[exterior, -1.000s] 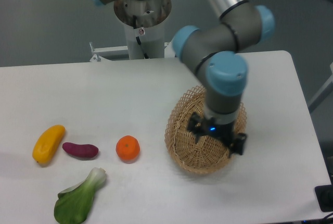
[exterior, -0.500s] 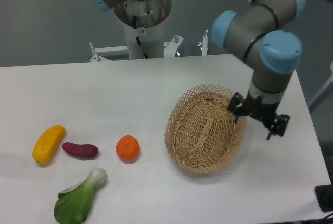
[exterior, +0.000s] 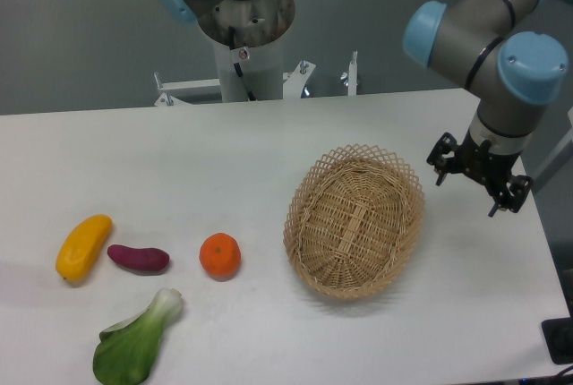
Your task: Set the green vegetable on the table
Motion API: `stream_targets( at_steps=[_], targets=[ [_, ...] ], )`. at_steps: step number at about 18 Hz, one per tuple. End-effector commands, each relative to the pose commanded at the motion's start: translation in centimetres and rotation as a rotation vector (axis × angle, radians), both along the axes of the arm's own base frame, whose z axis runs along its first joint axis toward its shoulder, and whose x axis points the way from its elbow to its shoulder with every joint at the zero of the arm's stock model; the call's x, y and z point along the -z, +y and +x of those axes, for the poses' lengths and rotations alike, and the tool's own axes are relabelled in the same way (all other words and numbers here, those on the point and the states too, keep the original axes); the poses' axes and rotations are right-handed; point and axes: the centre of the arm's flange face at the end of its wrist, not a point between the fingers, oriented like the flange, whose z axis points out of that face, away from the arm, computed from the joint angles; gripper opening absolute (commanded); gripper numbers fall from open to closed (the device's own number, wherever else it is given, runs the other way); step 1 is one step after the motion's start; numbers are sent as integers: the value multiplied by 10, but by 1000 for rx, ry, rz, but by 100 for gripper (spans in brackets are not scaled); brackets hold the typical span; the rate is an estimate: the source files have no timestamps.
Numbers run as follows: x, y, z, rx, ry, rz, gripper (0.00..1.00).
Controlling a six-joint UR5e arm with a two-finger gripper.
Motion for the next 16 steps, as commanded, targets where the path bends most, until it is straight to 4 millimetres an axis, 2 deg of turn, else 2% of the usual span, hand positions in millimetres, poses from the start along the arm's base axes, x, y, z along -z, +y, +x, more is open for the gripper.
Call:
stream_targets(
  at_steps=[16],
  targets=[
    [5,0,1,1,-1,-5,100]
  ],
)
